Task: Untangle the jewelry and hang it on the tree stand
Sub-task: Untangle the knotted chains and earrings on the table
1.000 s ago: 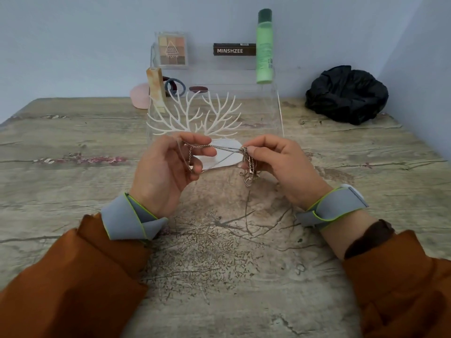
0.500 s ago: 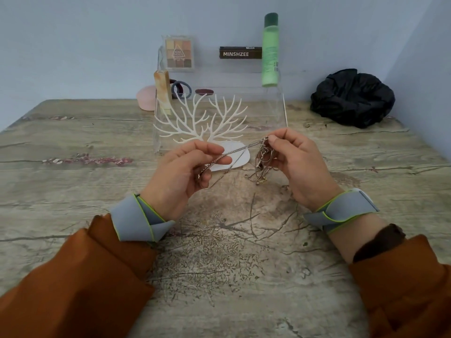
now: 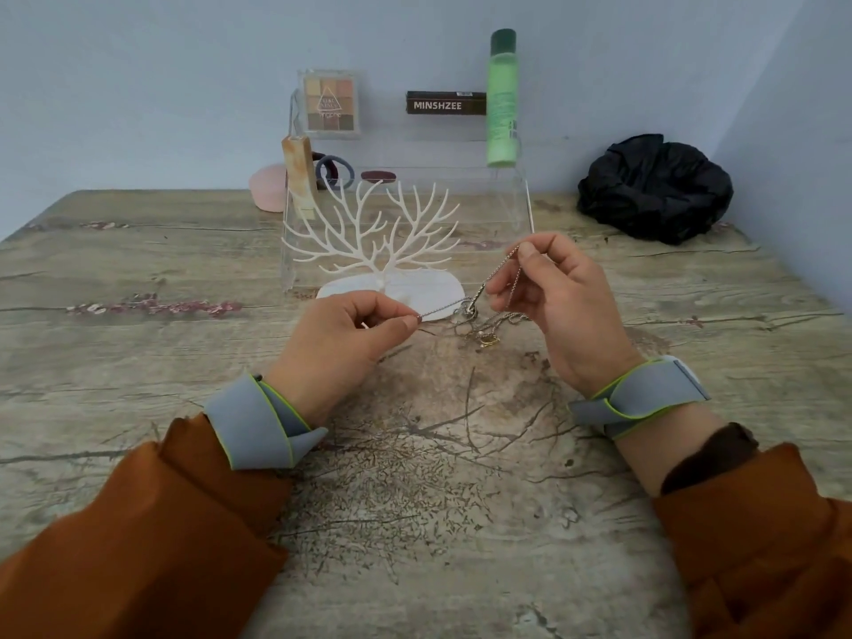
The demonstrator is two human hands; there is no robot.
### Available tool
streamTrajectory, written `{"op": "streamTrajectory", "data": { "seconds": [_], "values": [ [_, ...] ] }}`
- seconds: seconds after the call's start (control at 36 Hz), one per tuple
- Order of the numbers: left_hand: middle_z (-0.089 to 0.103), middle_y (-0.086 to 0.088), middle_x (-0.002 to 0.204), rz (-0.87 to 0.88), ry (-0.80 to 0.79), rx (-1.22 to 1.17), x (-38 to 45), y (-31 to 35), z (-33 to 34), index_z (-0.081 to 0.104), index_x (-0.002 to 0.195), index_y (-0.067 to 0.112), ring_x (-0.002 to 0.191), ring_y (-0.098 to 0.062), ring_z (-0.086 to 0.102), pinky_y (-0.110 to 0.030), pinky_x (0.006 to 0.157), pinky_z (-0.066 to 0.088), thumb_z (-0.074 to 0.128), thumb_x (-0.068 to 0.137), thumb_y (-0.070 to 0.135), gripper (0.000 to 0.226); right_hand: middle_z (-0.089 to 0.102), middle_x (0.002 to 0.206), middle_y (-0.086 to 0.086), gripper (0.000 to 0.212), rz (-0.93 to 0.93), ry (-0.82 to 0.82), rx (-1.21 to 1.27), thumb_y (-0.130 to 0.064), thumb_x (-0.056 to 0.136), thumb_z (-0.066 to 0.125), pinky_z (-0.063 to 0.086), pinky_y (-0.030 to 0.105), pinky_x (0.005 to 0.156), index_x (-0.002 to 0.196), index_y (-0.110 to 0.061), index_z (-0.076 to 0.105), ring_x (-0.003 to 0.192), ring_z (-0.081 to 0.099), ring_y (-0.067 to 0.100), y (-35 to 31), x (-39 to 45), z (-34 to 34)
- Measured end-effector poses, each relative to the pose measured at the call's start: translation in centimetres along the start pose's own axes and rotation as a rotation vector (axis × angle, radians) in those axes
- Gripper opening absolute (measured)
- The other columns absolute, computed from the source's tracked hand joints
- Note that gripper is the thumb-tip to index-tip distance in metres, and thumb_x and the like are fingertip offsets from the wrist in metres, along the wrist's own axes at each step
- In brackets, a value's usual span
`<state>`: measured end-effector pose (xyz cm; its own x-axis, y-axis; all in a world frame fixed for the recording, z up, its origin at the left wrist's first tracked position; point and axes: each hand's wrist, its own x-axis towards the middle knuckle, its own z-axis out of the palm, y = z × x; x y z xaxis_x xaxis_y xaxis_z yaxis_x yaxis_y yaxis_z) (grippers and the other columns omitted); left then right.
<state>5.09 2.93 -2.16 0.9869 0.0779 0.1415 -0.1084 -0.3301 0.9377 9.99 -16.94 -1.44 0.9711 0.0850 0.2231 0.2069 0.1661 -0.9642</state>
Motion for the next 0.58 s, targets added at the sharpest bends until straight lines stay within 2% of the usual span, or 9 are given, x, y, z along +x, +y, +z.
{"op": "streamTrajectory", "data": {
  "seconds": [0.11, 0.17, 0.25, 0.36, 0.53, 0.58],
  "values": [
    [0.061, -0.003, 0.072, 0.012, 0.045, 0.041, 0.1, -0.4, -0.1, 0.071, 0.077, 0.02, 0.066, -0.006, 0.052, -0.011, 0.061, 0.04, 0.069, 0.081, 0.02, 0.005, 0.062, 0.062, 0.008, 0.016, -0.008, 0.003, -0.03, -0.015, 0.101, 0.042, 0.035, 0.024, 0.041, 0.089, -0.014, 0.054, 0.033, 0.036, 0.014, -0.2, 0.0, -0.3],
    [0.056, 0.003, 0.065, 0.018, 0.075, 0.071, 0.2, -0.4, -0.1, 0.07, 0.077, 0.018, 0.056, 0.001, 0.046, -0.013, 0.056, 0.039, 0.068, 0.082, 0.02, 0.006, 0.059, 0.058, 0.007, 0.016, -0.013, 0.025, -0.031, -0.015, 0.101, 0.043, 0.028, 0.02, 0.036, 0.09, -0.012, 0.054, 0.03, 0.028, 0.012, -0.5, 0.0, -0.4],
    [0.056, 0.007, 0.065, 0.031, 0.113, 0.126, 0.4, -0.5, -0.4, 0.068, 0.077, 0.017, 0.053, 0.002, 0.047, -0.014, 0.056, 0.038, 0.065, 0.084, 0.02, 0.008, 0.054, 0.054, 0.006, 0.016, -0.016, 0.083, -0.038, -0.015, 0.1, 0.045, 0.019, 0.017, 0.035, 0.089, -0.012, 0.056, 0.031, 0.023, 0.01, -0.8, 0.2, -0.8],
    [0.061, 0.01, 0.074, 0.051, 0.142, 0.223, 0.7, -0.5, -0.5, 0.064, 0.077, 0.019, 0.053, 0.006, 0.049, -0.019, 0.06, 0.036, 0.062, 0.086, 0.023, 0.009, 0.051, 0.052, 0.004, 0.019, -0.015, 0.165, -0.059, -0.014, 0.099, 0.048, 0.017, 0.017, 0.036, 0.083, -0.015, 0.058, 0.031, 0.023, 0.009, -1.0, 0.6, -1.4],
    [0.064, 0.011, 0.078, 0.043, 0.173, 0.361, 0.4, -0.6, -1.1, 0.065, 0.077, 0.023, 0.057, -0.002, 0.047, -0.024, 0.059, 0.035, 0.062, 0.084, 0.025, 0.008, 0.052, 0.055, 0.005, 0.015, -0.026, 0.254, -0.104, -0.01, 0.096, 0.05, 0.023, 0.017, 0.034, 0.085, -0.008, 0.06, 0.033, 0.028, 0.007, -0.6, 0.9, -1.6],
    [0.063, 0.011, 0.076, 0.049, 0.171, 0.415, 0.5, -0.7, -1.3, 0.065, 0.076, 0.023, 0.063, -0.004, 0.051, -0.027, 0.065, 0.038, 0.062, 0.083, 0.023, 0.008, 0.053, 0.057, 0.005, 0.015, -0.032, 0.294, -0.139, -0.01, 0.095, 0.05, 0.026, 0.016, 0.035, 0.085, -0.008, 0.06, 0.034, 0.031, 0.007, -0.4, 1.0, -1.8]
  ]
}}
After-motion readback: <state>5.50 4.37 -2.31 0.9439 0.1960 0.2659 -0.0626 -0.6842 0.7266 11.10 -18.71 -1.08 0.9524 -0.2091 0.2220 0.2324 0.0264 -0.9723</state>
